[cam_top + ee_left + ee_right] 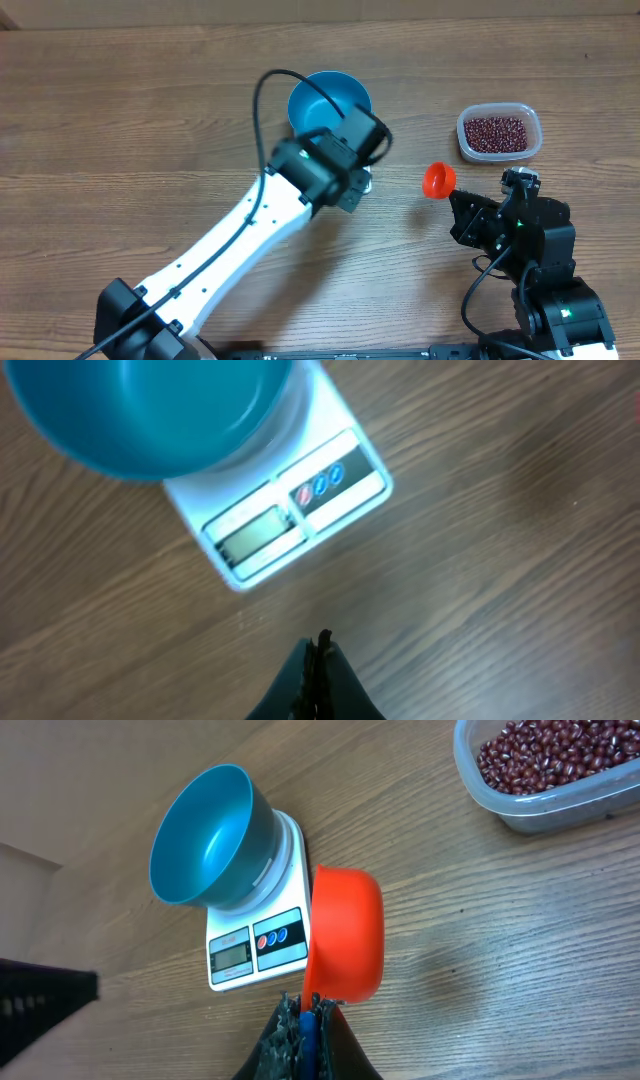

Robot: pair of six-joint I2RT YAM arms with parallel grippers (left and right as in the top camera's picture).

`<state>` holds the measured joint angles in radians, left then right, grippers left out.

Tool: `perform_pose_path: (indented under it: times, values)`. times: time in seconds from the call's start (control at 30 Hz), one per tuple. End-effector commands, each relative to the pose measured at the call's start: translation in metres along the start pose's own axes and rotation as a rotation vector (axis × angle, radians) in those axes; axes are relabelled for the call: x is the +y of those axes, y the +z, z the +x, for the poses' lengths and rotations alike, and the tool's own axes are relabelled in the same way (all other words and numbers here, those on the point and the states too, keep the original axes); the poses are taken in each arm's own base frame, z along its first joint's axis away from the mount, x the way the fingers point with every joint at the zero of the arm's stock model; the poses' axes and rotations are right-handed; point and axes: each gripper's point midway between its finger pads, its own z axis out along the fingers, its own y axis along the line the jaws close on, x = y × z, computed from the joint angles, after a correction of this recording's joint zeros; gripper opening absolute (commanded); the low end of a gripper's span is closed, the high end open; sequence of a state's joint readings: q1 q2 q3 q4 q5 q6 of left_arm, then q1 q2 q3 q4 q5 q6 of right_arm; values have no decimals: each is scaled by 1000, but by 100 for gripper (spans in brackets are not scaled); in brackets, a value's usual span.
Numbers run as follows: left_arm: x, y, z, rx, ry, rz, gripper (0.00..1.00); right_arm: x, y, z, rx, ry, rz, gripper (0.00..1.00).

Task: Scoop item into bowl and weigh 150g on scale
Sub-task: 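Move the left gripper down toward the scale's button panel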

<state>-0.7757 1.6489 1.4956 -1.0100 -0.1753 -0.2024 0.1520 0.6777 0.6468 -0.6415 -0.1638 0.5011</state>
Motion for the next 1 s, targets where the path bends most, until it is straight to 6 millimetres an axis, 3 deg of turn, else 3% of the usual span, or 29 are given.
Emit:
perform_pose_path:
  times: [0.0, 0.2, 0.33, 0.5, 0.97]
  values:
    - [-6, -8, 7, -58, 3, -26, 4, 8, -8, -13, -45, -15, -15, 4]
    - [5, -5, 22, -101, -27, -26, 4, 8, -8, -13, -45, -15, -15, 4]
    - [15, -2, 20, -159, -110, -10, 5, 8, -8, -13, -44, -15, -15, 4]
    - [7, 15, 5, -246, -127, 62, 4, 8, -8, -13, -44, -15, -15, 4]
    - [-4, 63, 3, -238, -128, 76, 4, 8, -8, -13, -44, -15, -15, 4]
